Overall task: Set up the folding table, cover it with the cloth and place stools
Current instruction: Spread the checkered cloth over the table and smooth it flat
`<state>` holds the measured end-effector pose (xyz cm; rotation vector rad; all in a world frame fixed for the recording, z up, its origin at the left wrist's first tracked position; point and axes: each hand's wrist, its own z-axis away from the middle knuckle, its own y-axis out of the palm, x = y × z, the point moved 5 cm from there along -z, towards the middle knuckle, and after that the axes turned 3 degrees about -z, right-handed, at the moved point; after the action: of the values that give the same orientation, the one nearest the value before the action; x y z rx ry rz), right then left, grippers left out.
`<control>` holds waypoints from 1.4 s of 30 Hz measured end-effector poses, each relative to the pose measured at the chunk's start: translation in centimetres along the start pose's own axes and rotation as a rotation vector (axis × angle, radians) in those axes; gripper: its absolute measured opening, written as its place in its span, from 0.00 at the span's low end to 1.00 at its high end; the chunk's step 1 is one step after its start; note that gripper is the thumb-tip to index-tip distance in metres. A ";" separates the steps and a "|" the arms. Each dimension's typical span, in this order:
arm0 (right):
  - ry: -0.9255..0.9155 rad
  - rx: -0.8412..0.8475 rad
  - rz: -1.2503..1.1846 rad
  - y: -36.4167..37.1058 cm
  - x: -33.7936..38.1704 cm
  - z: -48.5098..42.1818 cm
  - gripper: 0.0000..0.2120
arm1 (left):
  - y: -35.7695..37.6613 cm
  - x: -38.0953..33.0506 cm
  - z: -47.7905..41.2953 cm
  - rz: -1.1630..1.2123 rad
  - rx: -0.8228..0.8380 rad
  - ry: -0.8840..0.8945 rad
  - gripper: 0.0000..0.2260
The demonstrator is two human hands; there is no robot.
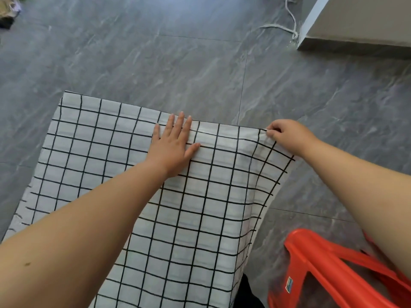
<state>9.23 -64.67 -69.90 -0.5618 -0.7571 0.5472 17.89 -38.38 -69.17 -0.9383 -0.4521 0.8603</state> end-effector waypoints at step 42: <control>-0.586 -0.109 0.315 21.0 35.8 -1.3 0.22 | 0.9 30.1 4.1 0.512 -0.193 -0.238 0.26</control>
<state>26.58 -27.04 -67.19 -0.6334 -1.2687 0.9898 32.69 -11.81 -68.28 -1.1579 -0.5135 1.4227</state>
